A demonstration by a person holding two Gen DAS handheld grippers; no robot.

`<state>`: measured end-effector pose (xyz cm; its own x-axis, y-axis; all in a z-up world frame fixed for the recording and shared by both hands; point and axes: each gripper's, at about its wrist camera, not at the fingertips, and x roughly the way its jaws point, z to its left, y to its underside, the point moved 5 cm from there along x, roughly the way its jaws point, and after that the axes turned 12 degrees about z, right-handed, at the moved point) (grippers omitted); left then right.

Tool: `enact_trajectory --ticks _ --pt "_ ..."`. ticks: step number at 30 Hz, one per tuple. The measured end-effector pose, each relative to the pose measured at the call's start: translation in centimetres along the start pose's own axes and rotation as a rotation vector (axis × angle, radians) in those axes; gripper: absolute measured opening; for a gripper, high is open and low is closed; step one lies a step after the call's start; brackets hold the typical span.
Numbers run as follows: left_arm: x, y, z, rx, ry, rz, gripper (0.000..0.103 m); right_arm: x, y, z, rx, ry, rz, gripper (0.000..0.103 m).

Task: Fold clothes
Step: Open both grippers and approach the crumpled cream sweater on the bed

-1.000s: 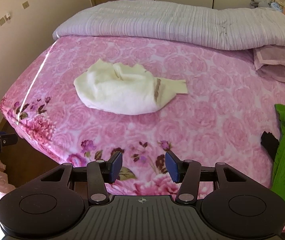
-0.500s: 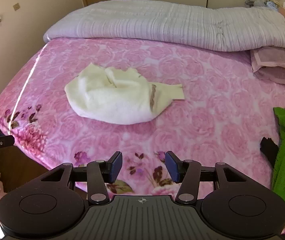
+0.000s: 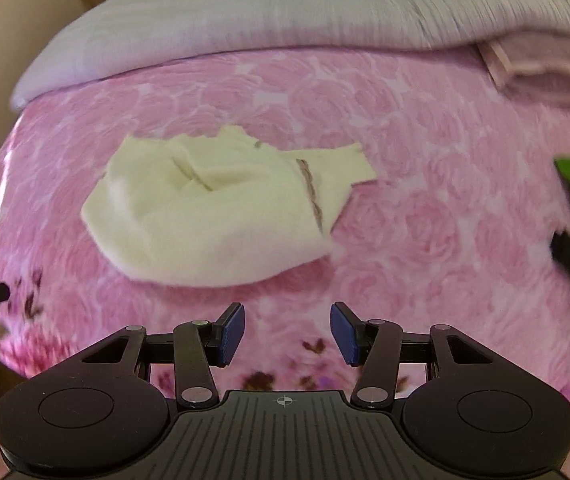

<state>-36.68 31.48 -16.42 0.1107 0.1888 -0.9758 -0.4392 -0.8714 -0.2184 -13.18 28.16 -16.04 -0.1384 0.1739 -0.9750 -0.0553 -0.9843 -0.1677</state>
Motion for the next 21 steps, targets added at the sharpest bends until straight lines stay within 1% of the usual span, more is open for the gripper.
enact_trajectory --ticks 2,4,6,8,11,14,16,19,21 --pt "1.8 -1.7 1.9 0.029 0.002 0.012 0.041 1.6 -1.1 0.3 0.061 0.008 0.02 0.052" --pt "4.0 -3.6 3.0 0.171 0.081 0.018 0.042 3.2 -1.9 0.3 0.11 0.031 0.036 0.055" --pt "6.8 -5.7 4.3 0.187 0.101 0.043 0.045 4.8 -2.5 -0.1 0.157 0.053 0.044 0.064" --pt "9.8 -7.8 5.2 0.198 0.115 0.07 0.046 6.4 -3.2 -0.5 0.201 0.073 0.05 0.068" --pt "14.0 -10.7 6.2 0.233 0.128 0.096 0.046 8.5 -4.8 -0.7 0.241 0.069 0.053 0.074" --pt "17.6 -13.6 6.8 0.232 0.145 0.102 0.046 10.4 -7.1 -0.2 0.252 0.067 0.035 0.075" --pt "19.9 -15.5 7.1 0.21 0.159 0.103 0.046 11.4 -9.1 0.1 0.237 0.072 0.017 0.076" --pt "22.5 -18.2 7.3 0.17 0.179 0.107 0.046 12.9 -11.8 0.8 0.209 0.074 -0.009 0.077" --pt "23.7 -19.8 7.1 0.15 0.198 0.102 0.048 13.9 -13.2 1.2 0.193 0.07 -0.021 0.078"
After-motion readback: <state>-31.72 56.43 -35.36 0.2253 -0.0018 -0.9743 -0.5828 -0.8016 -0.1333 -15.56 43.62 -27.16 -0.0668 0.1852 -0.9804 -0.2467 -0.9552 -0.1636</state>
